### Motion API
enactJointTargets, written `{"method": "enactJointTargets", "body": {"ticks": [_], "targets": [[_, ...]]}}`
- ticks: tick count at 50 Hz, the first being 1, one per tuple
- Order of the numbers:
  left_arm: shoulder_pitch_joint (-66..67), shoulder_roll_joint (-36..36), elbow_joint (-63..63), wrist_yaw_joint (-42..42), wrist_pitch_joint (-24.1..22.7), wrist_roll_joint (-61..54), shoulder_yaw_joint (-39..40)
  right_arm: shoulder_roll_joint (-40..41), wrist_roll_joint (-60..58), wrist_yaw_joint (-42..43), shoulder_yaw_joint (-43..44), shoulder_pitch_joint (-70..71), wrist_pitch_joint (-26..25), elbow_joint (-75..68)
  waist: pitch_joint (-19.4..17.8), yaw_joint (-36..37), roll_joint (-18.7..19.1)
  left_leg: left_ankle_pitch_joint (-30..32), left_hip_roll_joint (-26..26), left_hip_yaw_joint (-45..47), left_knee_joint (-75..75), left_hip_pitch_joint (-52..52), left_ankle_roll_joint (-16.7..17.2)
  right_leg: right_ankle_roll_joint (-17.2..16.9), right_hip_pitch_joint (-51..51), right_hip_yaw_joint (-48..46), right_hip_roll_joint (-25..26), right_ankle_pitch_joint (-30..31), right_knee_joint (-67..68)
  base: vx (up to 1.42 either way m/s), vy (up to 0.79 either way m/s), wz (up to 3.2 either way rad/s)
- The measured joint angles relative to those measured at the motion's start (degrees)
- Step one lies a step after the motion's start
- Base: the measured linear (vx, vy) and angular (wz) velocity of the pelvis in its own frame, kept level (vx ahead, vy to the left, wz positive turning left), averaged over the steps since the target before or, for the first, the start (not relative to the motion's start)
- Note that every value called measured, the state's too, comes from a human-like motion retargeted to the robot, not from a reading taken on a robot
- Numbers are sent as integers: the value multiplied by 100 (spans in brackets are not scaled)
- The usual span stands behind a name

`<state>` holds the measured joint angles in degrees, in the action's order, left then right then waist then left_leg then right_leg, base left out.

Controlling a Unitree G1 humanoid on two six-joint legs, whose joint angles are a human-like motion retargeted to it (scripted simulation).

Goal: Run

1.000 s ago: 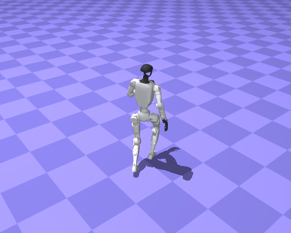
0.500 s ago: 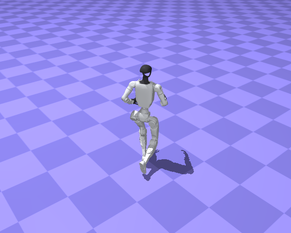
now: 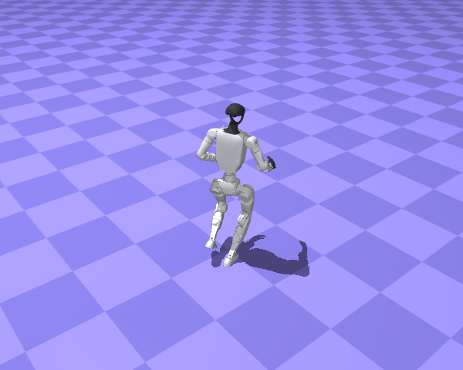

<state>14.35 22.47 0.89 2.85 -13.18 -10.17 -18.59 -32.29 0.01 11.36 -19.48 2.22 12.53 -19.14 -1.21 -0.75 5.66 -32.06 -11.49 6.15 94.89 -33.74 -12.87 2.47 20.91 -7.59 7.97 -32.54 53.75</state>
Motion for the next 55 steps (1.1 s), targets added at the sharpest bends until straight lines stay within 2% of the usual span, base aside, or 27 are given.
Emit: {"method": "enactJointTargets", "body": {"ticks": [2,4,5,7,8,10,12,13,15,17,19,22,23,25,28,30,32,33,35,37,40,43,45,46,50,53,55], "targets": [[610,149,15,-295,-35,-133,171,56,265,-12,20,255,106,809,133,257,-239,46,375,265,-1239,-369,98,-397,-652,193,-162,624,-513,4,6,-54],[1119,276,24,-479,-111,-253,308,125,474,-134,40,230,226,1520,338,410,-501,305,893,557,-3072,-367,417,-933,-1138,313,-451,1625,-812,4,8,-47],[1331,319,46,-518,-143,-312,360,153,538,-218,51,163,281,1827,453,437,-636,503,1208,686,-4095,-286,609,-1212,-1296,349,-637,2178,-836,1,8,-20],[1521,291,122,-426,-154,-424,381,212,537,-399,42,-30,352,2156,604,292,-837,728,1814,782,-5489,-28,764,-1540,-1331,367,-996,2891,-247,-2,7,0],[1534,263,137,-359,-159,-421,358,258,496,-463,8,-139,378,2203,628,186,-876,644,1969,766,-5502,9,718,-1596,-1313,356,-1099,3117,235,0,0,0],[1344,230,153,-159,-178,-311,295,340,371,-543,-44,-433,337,2119,601,-42,-1003,292,2251,694,-5066,155,369,-1569,-1131,351,-1414,3298,1494,0,0,0],[739,190,214,193,-167,-48,222,479,163,-500,-86,-782,142,1630,431,-295,-1131,-446,2435,572,-4247,296,-90,-1327,-673,351,-1806,2997,2927,0,0,0],[307,161,273,417,-142,95,184,572,68,-446,-114,-951,22,1256,330,-438,-1169,-815,2437,495,-3935,393,-182,-1149,-344,353,-1945,2766,3546,-4,-1,-18],[-901,46,517,895,-34,289,66,729,-53,-393,-145,-1102,-122,273,148,-673,-1080,-1317,2341,331,-3794,743,-213,-814,566,429,-2027,2254,4378,-4,4,-37],[-1726,-112,396,1001,-27,163,25,625,95,-600,-112,-1464,-134,-300,110,-965,-802,-1263,2322,174,-4271,1444,-148,-635,1338,396,-2020,1851,4331,1,11,-45],[-2178,-220,33,937,-148,-33,-5,406,362,-823,-21,-1962,-88,-417,156,-1257,-482,-665,2116,28,-4919,2179,305,-607,1822,135,-1914,1736,3464,6,0,-42],[-2423,-284,-500,644,-521,-288,-218,192,754,-993,213,-2700,-43,-212,277,-1465,-13,844,1545,-93,-5202,2861,1153,-858,1972,-284,-1347,2061,1187,6,-9,-58],[-2416,-282,-638,489,-638,-344,-340,186,858,-1020,319,-2909,-35,-96,312,-1426,127,1327,1299,-103,-4941,2907,1355,-991,1893,-350,-1047,2295,355,0,-10,-79],[-2317,-250,-884,173,-730,-476,-561,219,1002,-981,463,-3108,-14,157,369,-1268,373,1912,744,-56,-3956,2795,1476,-1085,1657,-480,-507,2640,-838,-3,-8,-84],[-1915,-187,-958,-105,-570,-603,-741,212,1047,-760,463,-2680,92,590,305,-968,361,1697,53,107,-1941,2443,1048,-602,1308,-528,-236,1906,-499,-4,-8,-65],[-1551,-107,-772,-181,-327,-579,-713,171,982,-595,439,-2008,108,864,100,-707,330,1132,-415,81,-556,2004,644,-64,1059,-508,-84,931,139,-3,-9,-52],[-1129,-66,-446,-182,-88,-486,-606,120,817,-390,429,-1090,86,1082,-117,-394,248,430,-650,23,347,1333,221,243,730,-377,8,105,473,-4,-8,-37],[-908,-66,-310,-213,15,-464,-516,110,740,-256,416,-574,60,1195,-182,-247,179,189,-605,3,502,914,63,280,505,-288,7,-106,450,-2,-4,-26],[-351,21,-228,-362,91,-484,-258,105,714,-62,360,230,52,1544,-184,-10,-32,24,-285,112,121,171,-63,105,-60,-81,-94,-50,93,0,1,-21],[293,204,-322,-564,26,-610,-49,134,841,-19,305,458,143,2005,-40,232,-266,149,132,415,-1169,-129,92,-349,-691,125,-254,689,-481,4,7,-36],[1038,388,-351,-731,-134,-743,136,173,922,-134,207,341,290,2557,289,448,-615,831,956,812,-3935,-80,718,-1219,-1305,277,-688,2446,-981,4,8,-30],[1329,350,-232,-629,-147,-918,205,224,790,-364,171,78,370,2771,489,300,-924,1499,1861,930,-6151,299,1052,-1640,-1387,263,-1255,3396,-302,-1,7,10],[1311,306,-177,-532,-139,-902,173,281,668,-486,98,-133,370,2737,503,127,-1053,1389,2157,892,-6033,336,916,-1632,-1384,234,-1550,3568,589,-1,3,5],[1185,294,-159,-446,-143,-847,139,319,580,-527,70,-261,337,2648,459,39,-1128,1111,2257,856,-5611,344,695,-1569,-1332,239,-1722,3544,1174,0,0,0],[-41,208,68,191,-147,-391,-26,570,227,-513,-58,-848,0,1755,88,-398,-1362,-498,2515,626,-3826,433,-213,-1083,-637,320,-2380,2897,3619,-1,0,-5],[-1616,-46,313,771,-79,-301,-185,563,280,-630,-119,-1187,-94,834,-74,-841,-1082,-932,2397,314,-3988,1086,-180,-648,658,434,-2346,2083,4379,-3,5,-43],[-2242,-218,115,859,-135,-453,-210,361,551,-816,-55,-1595,-47,696,-32,-1201,-738,-562,2223,131,-4686,1784,185,-529,1369,258,-2219,1828,3981,3,3,-48]]}}
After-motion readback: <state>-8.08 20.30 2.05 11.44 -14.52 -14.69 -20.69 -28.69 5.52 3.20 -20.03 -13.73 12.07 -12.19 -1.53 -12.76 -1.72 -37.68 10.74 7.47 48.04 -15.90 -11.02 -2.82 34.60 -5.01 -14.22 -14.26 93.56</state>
